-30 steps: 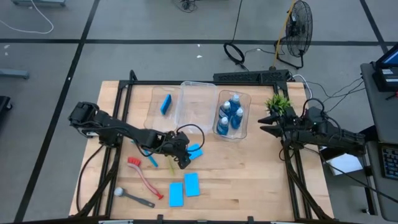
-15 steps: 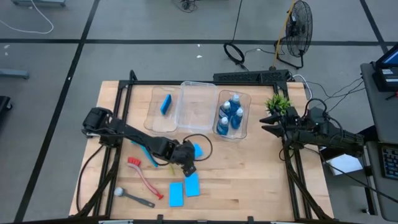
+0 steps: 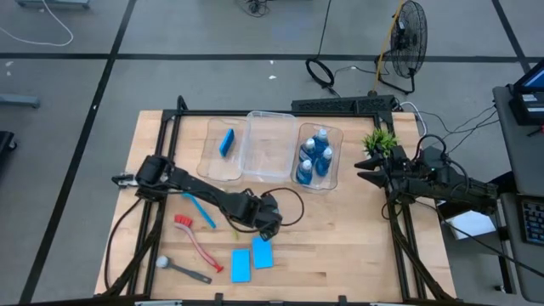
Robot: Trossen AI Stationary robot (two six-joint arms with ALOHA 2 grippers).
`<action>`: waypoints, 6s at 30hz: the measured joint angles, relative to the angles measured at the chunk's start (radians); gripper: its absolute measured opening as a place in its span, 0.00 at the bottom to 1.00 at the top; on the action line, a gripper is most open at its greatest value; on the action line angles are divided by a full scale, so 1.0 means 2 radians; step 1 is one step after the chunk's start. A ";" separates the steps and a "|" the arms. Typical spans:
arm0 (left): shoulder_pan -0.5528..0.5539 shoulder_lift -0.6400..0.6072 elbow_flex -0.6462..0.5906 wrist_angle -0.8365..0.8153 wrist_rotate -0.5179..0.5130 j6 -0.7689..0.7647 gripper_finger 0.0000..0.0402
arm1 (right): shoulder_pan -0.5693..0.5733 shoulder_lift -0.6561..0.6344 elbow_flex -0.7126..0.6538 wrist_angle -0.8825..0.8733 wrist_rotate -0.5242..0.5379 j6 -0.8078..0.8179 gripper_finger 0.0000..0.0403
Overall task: Pick & Place Kitchen Sink Supplies
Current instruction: Put the blue sponge into the left transparent bin
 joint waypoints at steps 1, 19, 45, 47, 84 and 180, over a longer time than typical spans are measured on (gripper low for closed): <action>0.001 0.002 0.002 -0.003 0.000 -0.004 0.61 | 0.000 0.000 0.000 0.000 0.000 0.000 0.35; 0.010 0.046 0.005 -0.003 0.005 -0.009 0.61 | 0.000 0.000 0.000 0.004 0.000 -0.009 0.35; 0.011 0.065 0.003 0.031 0.054 -0.035 0.07 | 0.000 0.000 0.000 0.004 0.000 -0.010 0.35; 0.011 0.065 0.002 0.032 0.054 -0.033 0.11 | 0.000 0.000 0.000 0.004 0.000 -0.009 0.35; 0.011 0.071 0.097 -0.016 0.112 0.045 0.01 | 0.000 0.000 0.000 0.004 -0.001 -0.008 0.35; 0.095 -0.295 0.099 -0.193 -0.144 0.044 0.00 | 0.000 0.000 -0.001 0.003 -0.012 0.122 0.35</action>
